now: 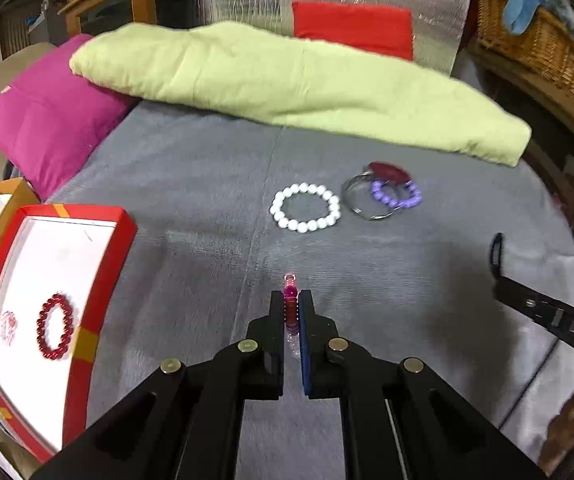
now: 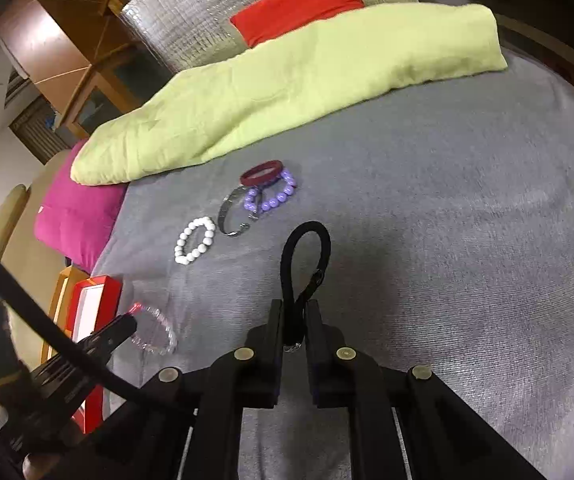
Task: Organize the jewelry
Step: 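Grasp the pink-and-white bead bracelet with the left gripper while the right holds the keychain, then carry the keychain and bracelet into the tray and open both grippers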
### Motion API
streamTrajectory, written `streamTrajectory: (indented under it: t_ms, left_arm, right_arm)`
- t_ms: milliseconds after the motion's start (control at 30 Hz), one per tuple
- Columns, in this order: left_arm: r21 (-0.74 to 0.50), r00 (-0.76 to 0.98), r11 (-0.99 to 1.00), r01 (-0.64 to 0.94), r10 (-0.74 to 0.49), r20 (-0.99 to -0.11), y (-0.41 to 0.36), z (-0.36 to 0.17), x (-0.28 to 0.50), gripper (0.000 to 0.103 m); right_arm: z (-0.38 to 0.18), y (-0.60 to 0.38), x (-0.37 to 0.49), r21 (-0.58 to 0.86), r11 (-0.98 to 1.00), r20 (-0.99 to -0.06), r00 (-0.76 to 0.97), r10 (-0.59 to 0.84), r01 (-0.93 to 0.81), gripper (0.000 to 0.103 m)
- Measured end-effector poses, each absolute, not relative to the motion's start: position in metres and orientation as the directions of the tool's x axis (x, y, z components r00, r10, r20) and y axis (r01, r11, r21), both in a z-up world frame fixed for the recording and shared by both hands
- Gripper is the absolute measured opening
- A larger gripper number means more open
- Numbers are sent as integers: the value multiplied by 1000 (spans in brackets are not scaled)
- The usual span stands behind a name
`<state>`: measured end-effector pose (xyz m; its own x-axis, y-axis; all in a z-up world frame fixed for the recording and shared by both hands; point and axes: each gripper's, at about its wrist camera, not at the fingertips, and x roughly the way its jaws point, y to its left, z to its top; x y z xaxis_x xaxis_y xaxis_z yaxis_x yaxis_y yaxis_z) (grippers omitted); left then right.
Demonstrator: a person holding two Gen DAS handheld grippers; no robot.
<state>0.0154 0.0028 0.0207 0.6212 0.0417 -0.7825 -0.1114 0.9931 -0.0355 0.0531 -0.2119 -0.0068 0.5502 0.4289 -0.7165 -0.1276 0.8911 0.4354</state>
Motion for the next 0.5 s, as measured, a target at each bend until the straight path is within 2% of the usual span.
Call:
streamTrajectory:
  t_ms: [267,500]
  left_arm:
    - [15,646,994,-107,81,-759,-13,36,-6,7]
    - [11,640,992,-124,89,-763,-9,35,-19,7]
  right_arm:
    - [9,-205,40,407,898,-704,568,426,-169,11]
    - [14,-203,33,391,903,-707,570,419,-178,11]
